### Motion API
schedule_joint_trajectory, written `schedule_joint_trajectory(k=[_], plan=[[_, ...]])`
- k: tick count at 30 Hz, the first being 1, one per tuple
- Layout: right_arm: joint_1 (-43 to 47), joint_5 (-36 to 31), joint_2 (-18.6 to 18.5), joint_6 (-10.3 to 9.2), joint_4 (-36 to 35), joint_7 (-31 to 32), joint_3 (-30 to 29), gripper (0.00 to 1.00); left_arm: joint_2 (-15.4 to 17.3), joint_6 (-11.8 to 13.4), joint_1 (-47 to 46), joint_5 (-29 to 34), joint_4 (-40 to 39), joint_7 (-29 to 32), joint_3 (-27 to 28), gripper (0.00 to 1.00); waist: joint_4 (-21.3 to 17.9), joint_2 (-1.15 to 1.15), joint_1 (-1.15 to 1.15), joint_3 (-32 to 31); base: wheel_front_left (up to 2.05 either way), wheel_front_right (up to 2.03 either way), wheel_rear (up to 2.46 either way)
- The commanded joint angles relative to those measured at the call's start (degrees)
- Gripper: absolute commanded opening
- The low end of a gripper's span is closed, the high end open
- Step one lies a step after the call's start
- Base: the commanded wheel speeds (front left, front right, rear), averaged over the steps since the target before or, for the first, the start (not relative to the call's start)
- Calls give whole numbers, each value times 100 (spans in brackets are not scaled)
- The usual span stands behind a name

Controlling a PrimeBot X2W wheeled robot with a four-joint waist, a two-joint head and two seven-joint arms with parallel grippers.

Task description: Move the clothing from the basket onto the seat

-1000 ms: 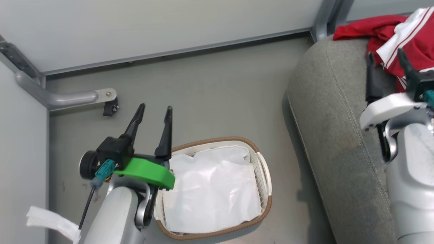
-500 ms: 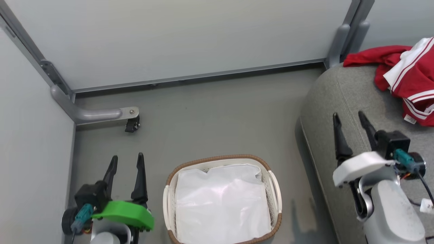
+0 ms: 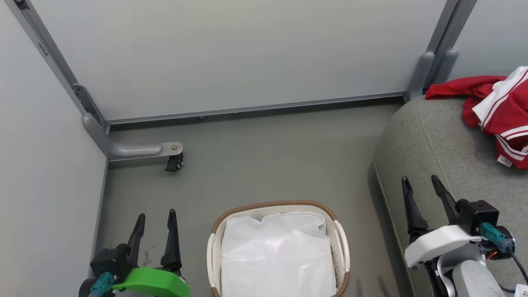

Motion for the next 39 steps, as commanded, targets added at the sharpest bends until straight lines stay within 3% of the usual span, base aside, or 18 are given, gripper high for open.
schedule_joint_trajectory(k=[1, 18, 19, 23, 39], plan=[[120, 8, -24, -8, -15, -11, 25, 100, 5, 34, 105, -21, -24, -1, -10, 100, 12, 0, 0, -20, 0, 0, 0], [131, 70, -23, -8, 54, -11, 100, 100, 5, 22, 133, -81, 19, -1, 0, 100, 12, 0, 0, -20, 0, 0, 0], [127, 53, 0, 0, 50, 0, 112, 0, 0, 34, 84, -82, 10, 0, -4, 0, 12, 0, 0, -20, 0, 0, 0], [206, 72, 47, 0, 236, 18, 119, 0, -4, 34, 95, -101, 197, 6, -4, 0, 13, 0, 0, -21, 0, 0, 0], [214, 1763, 32, -1, 68, 470, 10, 0, 5, -29, -36, -1583, 80, 447, 286, 0, 22, 0, 0, -44, 0, 0, 0]])
